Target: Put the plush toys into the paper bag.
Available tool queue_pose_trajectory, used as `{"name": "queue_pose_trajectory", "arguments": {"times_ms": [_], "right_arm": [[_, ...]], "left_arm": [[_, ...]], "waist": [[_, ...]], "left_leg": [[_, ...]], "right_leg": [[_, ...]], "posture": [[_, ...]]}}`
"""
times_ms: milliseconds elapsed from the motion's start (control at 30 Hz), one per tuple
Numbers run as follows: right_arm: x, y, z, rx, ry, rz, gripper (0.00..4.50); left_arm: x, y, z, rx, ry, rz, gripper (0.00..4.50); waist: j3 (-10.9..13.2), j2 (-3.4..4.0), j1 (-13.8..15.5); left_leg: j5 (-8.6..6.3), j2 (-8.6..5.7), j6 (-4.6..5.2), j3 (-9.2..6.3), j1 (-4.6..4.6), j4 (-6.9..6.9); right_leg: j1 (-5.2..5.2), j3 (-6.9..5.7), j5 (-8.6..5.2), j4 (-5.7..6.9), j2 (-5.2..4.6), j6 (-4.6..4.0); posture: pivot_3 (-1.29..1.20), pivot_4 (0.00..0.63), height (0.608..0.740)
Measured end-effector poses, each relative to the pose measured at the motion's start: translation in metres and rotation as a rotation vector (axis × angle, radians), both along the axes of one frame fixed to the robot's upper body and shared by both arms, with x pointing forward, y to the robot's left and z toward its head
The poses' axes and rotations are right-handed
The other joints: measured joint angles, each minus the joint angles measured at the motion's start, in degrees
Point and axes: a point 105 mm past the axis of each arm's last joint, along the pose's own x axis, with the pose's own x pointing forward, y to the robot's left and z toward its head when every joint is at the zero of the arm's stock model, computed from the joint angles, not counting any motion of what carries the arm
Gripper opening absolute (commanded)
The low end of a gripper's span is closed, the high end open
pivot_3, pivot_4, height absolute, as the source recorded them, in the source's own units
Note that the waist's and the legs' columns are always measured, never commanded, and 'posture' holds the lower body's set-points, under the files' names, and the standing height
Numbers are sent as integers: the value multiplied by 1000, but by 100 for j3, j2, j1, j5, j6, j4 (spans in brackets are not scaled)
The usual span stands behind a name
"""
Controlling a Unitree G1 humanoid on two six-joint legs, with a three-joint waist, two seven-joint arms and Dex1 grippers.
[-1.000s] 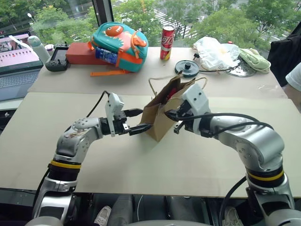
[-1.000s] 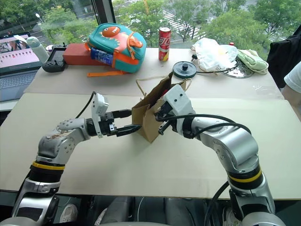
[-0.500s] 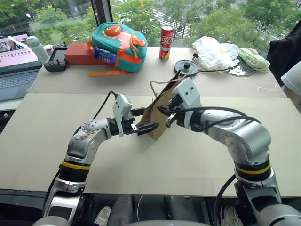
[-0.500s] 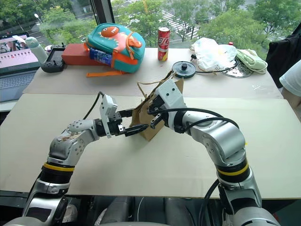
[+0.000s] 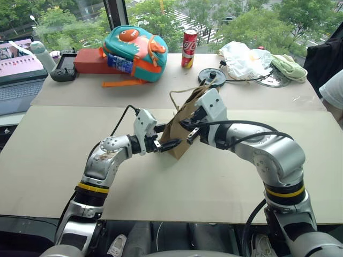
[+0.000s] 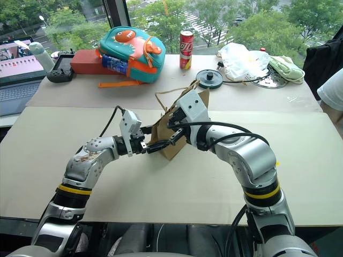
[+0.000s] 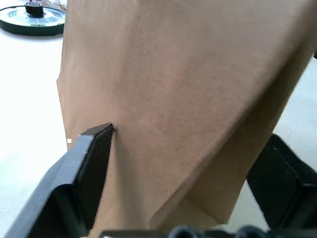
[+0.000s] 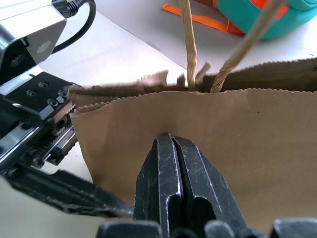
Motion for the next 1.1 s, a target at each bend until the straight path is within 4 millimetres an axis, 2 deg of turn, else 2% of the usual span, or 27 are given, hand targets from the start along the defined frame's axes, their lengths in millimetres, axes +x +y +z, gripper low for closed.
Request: {"name": "queue_pose_trajectory", "arguments": {"times_ms": [67, 233, 267, 667, 833, 933, 1033, 1100], "right_arm": [[0, 0, 0, -2, 3, -4, 0], [0, -1, -1, -5, 6, -11, 0], [0, -1, -1, -5, 6, -11, 0], [-1, 1, 1, -2, 8, -10, 0], [-9, -1, 8, 12, -11, 11, 0], [-23, -12, 17, 42, -40, 42, 0], [-45, -35, 22, 67, -49, 79, 0], [-60, -53, 22, 77, -34, 97, 0]], "left_arm": [[0, -1, 0, -2, -1, 0, 2065], [1, -2, 0, 0, -3, 11, 191], [1, -2, -1, 1, -3, 12, 16], [10, -5, 1, 2, -13, 41, 16], [13, -8, 1, -6, -10, 39, 16], [14, -8, 4, -12, -13, 36, 16], [15, 1, 11, -18, -22, 26, 16], [16, 14, 19, -17, -38, 24, 16]], "waist": [[0, 0, -5], [0, 0, -1], [0, 0, -1], [0, 0, 0], [0, 0, 1], [0, 0, 23], [1, -1, 38], [2, -2, 40]], "left_leg": [[0, 0, 0, 0, 1, 0], [0, 0, 0, 0, 0, 0], [0, 0, 0, -1, 0, 0], [0, 0, 0, -1, 0, 0], [0, -1, 0, -3, -2, 0], [0, -4, 0, -9, -9, 1], [-1, -6, 2, -12, -15, 0], [-3, -6, 4, -11, -15, 0]], "right_leg": [[0, 0, 0, 0, 0, 0], [0, 0, 0, 1, 0, 0], [0, 0, 0, 1, 0, 0], [0, -1, 0, 0, 0, 0], [0, -2, 0, 0, 0, 0], [1, -3, 0, -4, -1, 1], [1, -4, -1, -7, -1, 3], [2, -3, -2, -8, -1, 4]], "posture": [[0, 150, 739], [0, 150, 739], [0, 150, 739], [0, 150, 739], [0, 150, 739], [0, 150, 739], [0, 150, 739], [0, 150, 739]]}}
